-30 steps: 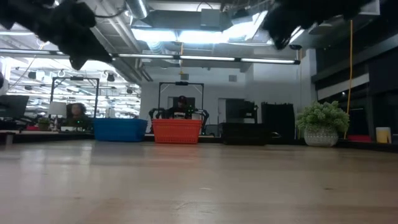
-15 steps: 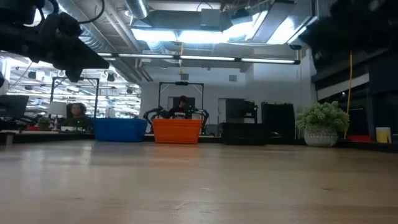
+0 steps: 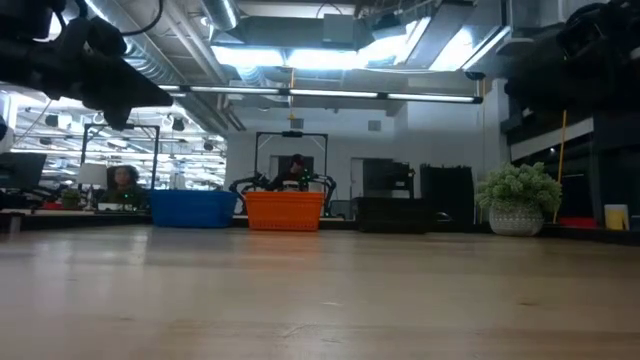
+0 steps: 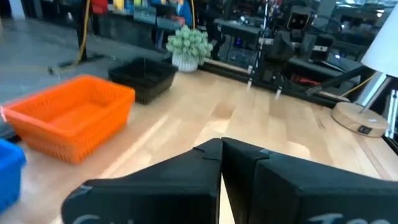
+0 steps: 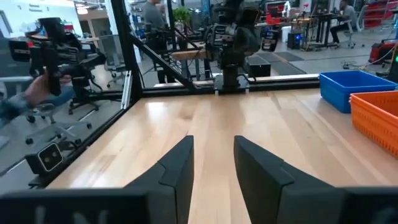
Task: Stack baskets by color
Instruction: Return to Home Position
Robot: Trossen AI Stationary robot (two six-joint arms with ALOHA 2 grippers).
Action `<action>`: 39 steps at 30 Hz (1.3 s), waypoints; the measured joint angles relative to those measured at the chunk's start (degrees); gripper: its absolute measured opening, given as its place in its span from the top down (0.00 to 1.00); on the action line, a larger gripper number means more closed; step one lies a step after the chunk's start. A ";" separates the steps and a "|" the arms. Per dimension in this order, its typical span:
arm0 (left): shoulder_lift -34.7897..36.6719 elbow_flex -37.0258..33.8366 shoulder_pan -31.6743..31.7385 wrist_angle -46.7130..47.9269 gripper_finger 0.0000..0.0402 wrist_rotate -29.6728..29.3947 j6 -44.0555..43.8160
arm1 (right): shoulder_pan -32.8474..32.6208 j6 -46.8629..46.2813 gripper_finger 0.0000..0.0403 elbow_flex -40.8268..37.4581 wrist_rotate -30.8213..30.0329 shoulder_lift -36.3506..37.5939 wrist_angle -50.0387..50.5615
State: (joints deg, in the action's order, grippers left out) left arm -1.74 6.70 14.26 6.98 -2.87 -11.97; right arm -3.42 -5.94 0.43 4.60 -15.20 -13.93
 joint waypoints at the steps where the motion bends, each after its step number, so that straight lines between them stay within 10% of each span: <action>1: -0.01 -0.01 0.00 0.48 1.00 0.27 -0.75 | 0.00 -0.01 0.71 0.01 -0.01 0.00 -0.02; 39: -0.02 -0.04 0.00 0.04 1.00 0.44 -0.96 | 0.00 0.42 0.71 0.07 0.00 -0.02 0.07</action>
State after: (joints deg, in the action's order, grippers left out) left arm -1.76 6.66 14.26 7.03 -2.44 -12.93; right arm -3.42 -5.52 0.49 4.60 -15.22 -13.87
